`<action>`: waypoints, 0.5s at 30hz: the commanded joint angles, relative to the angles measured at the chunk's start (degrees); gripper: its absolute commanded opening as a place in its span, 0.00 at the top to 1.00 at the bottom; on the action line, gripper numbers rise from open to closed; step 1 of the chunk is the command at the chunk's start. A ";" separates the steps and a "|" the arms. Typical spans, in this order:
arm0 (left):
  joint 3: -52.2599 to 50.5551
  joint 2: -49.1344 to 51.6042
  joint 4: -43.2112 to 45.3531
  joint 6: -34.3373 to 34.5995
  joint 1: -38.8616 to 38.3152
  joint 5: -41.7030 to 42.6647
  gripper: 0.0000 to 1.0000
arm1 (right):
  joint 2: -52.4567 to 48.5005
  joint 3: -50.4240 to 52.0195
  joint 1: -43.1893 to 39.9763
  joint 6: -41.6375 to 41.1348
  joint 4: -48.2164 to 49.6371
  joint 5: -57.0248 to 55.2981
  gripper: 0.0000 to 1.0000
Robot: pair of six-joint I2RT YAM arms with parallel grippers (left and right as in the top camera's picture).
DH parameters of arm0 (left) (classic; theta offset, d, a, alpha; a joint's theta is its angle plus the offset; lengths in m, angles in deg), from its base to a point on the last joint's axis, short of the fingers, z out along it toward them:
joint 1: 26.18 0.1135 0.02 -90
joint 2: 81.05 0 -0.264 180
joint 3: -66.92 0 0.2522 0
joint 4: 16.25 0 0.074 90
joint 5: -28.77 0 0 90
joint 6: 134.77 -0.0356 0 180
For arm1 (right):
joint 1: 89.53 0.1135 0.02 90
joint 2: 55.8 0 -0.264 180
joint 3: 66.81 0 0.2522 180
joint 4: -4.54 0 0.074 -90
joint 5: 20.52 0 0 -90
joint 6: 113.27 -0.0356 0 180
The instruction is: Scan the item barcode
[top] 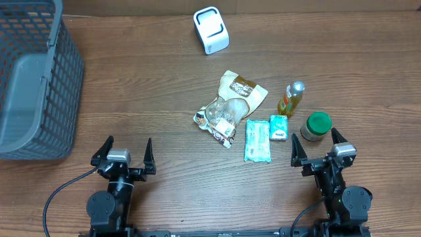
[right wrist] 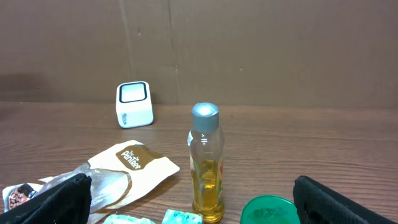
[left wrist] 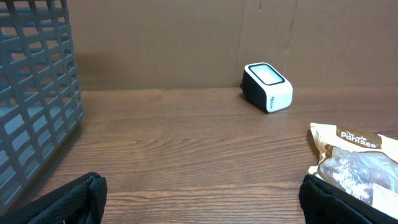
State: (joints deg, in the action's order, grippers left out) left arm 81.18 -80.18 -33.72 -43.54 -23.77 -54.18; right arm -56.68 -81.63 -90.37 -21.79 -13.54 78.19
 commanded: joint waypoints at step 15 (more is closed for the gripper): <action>-0.22 -0.61 -0.17 -1.09 0.61 -0.39 0.00 | 0.72 0.61 -0.31 0.50 0.28 -0.26 0.00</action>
State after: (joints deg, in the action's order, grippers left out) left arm 81.18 -80.18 -33.72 -43.54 -23.77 -54.18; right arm -56.68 -81.63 -90.35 -21.73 -13.52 78.17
